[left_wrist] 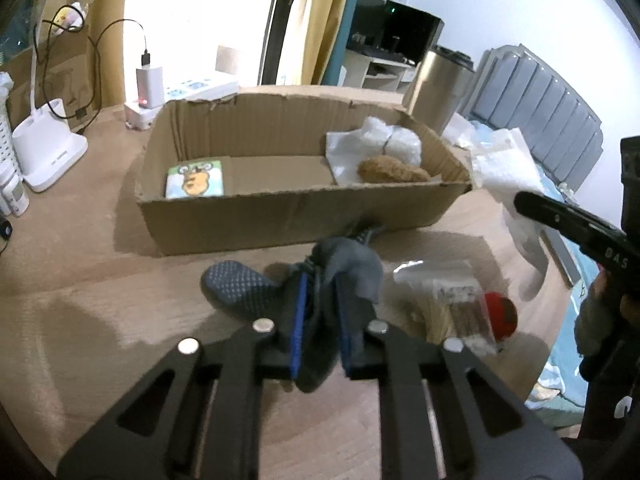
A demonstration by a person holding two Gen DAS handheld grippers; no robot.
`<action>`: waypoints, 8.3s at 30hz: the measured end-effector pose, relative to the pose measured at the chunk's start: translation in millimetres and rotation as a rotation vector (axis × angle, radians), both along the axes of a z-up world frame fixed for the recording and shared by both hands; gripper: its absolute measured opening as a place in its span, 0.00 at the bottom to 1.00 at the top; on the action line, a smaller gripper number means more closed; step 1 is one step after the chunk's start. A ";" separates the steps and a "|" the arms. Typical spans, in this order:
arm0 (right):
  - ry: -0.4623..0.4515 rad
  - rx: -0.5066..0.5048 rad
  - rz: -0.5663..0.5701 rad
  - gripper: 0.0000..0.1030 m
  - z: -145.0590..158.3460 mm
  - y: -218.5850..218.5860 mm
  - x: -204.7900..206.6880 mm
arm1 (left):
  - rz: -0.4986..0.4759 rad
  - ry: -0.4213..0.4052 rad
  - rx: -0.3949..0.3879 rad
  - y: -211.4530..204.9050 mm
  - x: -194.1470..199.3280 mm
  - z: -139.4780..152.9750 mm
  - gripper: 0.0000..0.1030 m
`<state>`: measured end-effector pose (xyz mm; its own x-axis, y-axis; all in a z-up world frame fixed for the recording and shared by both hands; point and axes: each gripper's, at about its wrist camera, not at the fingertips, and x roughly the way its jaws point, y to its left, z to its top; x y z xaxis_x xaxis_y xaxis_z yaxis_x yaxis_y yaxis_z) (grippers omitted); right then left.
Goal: Organize soft objects
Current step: 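Grasp the grey socks with the left tool while the right tool holds the white sheet, then carry the socks and sheet over the box while the right tool releases the sheet inside, then lower the grey socks into the box and open the left tool, then grasp the red round pouch with the right tool while the left tool reaches the cotton swab bag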
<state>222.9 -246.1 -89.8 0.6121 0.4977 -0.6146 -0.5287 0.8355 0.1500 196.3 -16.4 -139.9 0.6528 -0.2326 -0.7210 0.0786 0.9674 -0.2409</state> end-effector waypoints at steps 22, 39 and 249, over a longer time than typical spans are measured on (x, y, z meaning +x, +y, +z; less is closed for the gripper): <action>-0.029 -0.023 0.036 0.12 14.0 12.9 -9.0 | 0.015 -0.006 -0.077 14.8 -1.6 -1.3 0.88; -0.008 -0.006 0.015 0.12 6.9 4.8 1.7 | -0.013 0.100 0.086 -8.2 18.8 -30.2 0.64; 0.081 -0.029 0.010 0.51 -52.1 -8.9 -44.8 | -0.035 -0.045 0.099 -58.6 -31.4 27.1 0.92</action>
